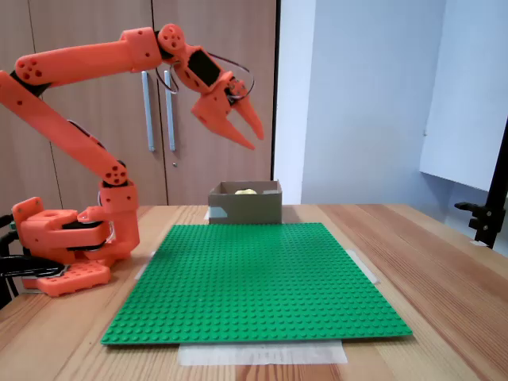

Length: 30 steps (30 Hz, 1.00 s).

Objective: Pick the ball and put it in the box.

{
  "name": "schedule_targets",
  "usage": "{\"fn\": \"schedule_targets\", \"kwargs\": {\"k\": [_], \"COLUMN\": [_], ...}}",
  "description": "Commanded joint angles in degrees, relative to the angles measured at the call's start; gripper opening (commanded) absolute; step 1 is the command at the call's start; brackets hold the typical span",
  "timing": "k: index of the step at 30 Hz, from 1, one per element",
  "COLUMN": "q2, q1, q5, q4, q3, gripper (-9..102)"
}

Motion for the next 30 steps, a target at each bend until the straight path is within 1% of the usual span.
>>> {"fn": "schedule_targets", "kwargs": {"k": [1,8,12,20,30], "q2": [1.9,2.0,2.2,5.4,19.5], "q1": [3.9,12.8,16.2,20.3,22.4], "q5": [1.1,0.8,0.6,2.0,0.5], "q4": [0.3,-1.4,-1.8,-1.8,-4.0], "q3": [-0.4,-0.4,-0.4,1.2,14.4], "gripper": [12,12,10,7,2]}}
